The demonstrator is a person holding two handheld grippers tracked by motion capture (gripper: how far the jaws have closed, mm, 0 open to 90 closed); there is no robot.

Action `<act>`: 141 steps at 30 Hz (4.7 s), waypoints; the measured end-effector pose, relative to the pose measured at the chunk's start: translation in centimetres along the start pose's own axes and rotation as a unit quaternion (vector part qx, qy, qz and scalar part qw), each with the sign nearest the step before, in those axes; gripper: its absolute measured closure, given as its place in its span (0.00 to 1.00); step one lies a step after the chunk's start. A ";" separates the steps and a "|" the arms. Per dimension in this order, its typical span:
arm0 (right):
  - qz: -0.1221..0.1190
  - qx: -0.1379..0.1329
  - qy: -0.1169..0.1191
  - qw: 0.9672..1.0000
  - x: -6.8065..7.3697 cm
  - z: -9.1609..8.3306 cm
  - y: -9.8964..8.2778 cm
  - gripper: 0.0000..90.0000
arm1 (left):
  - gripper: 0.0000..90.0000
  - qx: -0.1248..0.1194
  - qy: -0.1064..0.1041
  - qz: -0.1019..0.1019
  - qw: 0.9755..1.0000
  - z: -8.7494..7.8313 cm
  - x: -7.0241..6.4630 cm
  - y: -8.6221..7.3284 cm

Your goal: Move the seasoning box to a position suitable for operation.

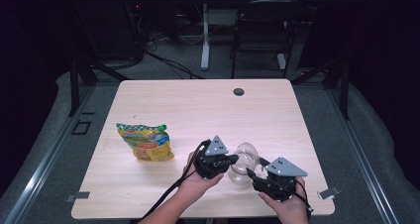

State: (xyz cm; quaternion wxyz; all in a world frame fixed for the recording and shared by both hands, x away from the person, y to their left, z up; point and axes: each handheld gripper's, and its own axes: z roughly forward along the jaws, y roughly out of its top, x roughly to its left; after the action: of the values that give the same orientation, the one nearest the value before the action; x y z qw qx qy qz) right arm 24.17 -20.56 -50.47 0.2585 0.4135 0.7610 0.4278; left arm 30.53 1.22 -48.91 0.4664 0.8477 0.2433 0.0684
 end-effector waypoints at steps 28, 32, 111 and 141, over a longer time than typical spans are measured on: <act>0.070 -0.029 -0.001 0.997 -1.4 -1.7 -0.1 0.66 | 0.97 0.017 0.006 -0.001 1.000 0.5 0.5 -1.4; 0.075 -0.028 -0.004 0.997 -1.5 -1.8 -0.2 0.68 | 0.97 0.018 0.011 0.002 1.000 0.2 0.5 -1.4; 0.119 -0.011 0.108 0.987 -3.0 2.6 1.2 0.82 | 0.83 -0.021 0.159 -0.126 0.979 -16.5 7.3 -14.6; 0.116 -0.029 0.083 0.989 -3.4 2.9 0.9 0.68 | 0.76 -0.025 0.196 -0.148 0.969 -18.3 8.9 -15.8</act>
State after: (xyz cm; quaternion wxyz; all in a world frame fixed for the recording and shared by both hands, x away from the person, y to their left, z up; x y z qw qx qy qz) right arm 28.50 -21.97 -51.05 0.1551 0.4546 0.7140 0.5094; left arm 26.56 26.37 -52.76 0.4358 0.7604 0.4507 0.1697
